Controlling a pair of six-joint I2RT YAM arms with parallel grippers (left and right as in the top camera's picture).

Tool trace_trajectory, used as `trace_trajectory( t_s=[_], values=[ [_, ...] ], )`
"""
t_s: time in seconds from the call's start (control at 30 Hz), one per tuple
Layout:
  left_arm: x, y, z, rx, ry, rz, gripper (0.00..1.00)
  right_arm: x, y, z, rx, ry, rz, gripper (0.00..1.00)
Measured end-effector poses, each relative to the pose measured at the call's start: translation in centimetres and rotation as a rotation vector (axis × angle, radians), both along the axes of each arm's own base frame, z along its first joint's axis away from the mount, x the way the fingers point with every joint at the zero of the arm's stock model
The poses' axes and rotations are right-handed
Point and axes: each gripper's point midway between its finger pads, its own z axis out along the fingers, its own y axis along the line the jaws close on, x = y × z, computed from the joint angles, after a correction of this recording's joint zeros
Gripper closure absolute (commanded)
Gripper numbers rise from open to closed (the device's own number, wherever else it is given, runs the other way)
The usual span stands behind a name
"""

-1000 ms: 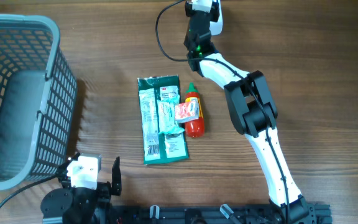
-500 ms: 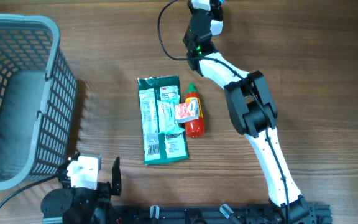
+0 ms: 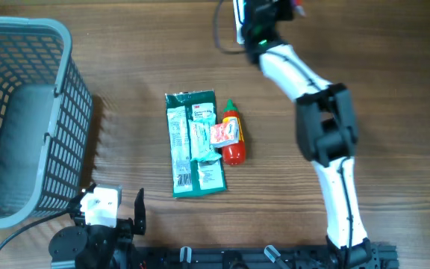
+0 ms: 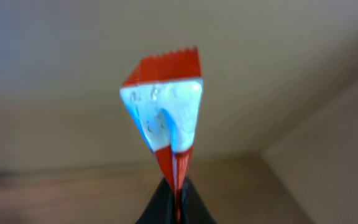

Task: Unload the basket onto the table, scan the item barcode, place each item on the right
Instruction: 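Carry the snack stick to the right and drop it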

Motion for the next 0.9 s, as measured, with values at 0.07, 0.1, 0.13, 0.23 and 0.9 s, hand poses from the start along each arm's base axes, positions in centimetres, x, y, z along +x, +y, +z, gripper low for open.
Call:
trace_trajectory(
  t_s=[0.07, 0.1, 0.13, 0.23, 0.9],
  values=[
    [0.0, 0.0, 0.0, 0.000, 0.000, 0.000, 0.00, -0.9, -6.8, 0.2, 0.082, 0.085, -0.081, 0.96],
    [0.0, 0.0, 0.0, 0.000, 0.001, 0.000, 0.00, -1.3, -9.3, 0.0, 0.121, 0.117, -0.107, 0.96],
    [0.0, 0.0, 0.0, 0.000, 0.000, 0.000, 0.00, -2.2, -11.8, -0.5, 0.164, 0.161, -0.136, 0.96],
    [0.0, 0.0, 0.0, 0.000, 0.000, 0.000, 0.00, -4.5, -19.5, -2.1, 0.296, 0.206, -0.253, 0.96],
    [0.0, 0.0, 0.0, 0.000, 0.001, 0.000, 0.00, -16.4, -30.0, -6.2, 0.992, 0.322, -0.449, 0.00]
  ],
)
